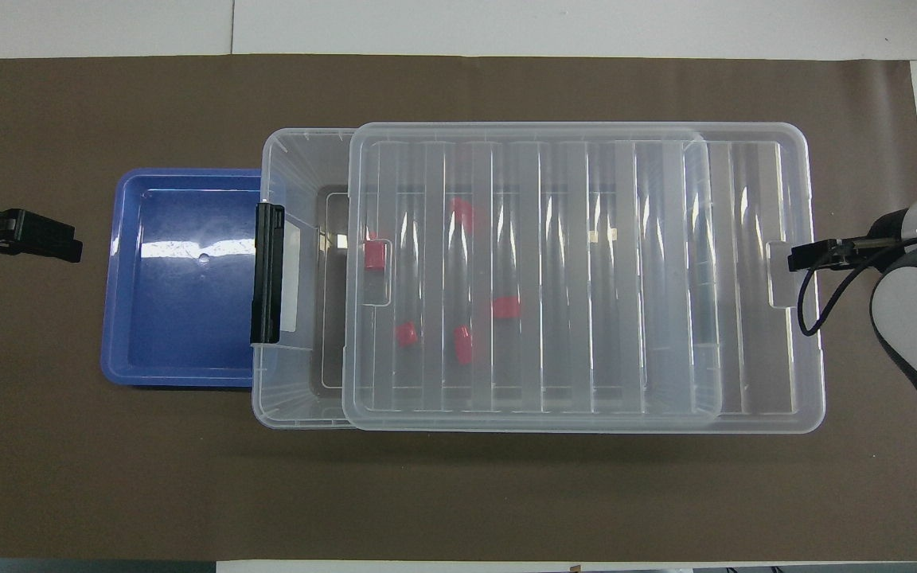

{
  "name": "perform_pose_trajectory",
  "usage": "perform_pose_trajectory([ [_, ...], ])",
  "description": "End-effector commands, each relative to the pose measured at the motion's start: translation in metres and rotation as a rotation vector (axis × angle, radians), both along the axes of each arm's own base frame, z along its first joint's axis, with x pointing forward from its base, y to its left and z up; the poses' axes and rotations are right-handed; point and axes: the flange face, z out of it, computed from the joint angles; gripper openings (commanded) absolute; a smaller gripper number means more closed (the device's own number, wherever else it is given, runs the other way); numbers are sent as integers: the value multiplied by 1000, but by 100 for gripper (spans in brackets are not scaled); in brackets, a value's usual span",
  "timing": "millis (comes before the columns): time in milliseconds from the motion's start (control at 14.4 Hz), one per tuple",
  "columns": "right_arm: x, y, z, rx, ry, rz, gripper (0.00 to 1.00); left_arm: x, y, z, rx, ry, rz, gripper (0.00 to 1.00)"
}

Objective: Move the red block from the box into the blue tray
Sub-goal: 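Slide the clear lid away from the blue tray with the right gripper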

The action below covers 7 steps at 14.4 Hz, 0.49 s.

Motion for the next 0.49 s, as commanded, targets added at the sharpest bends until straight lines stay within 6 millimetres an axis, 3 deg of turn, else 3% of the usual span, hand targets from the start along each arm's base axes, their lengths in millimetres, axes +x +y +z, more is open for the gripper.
perform_pose_trajectory([
  [0,-6,-24,-5,-9,-8,26,100,-5,1,5,-10,4,-2,100],
  [417,-9,-49,-1,-27,-13,42,100,-5,1,5,-10,4,-2,100],
])
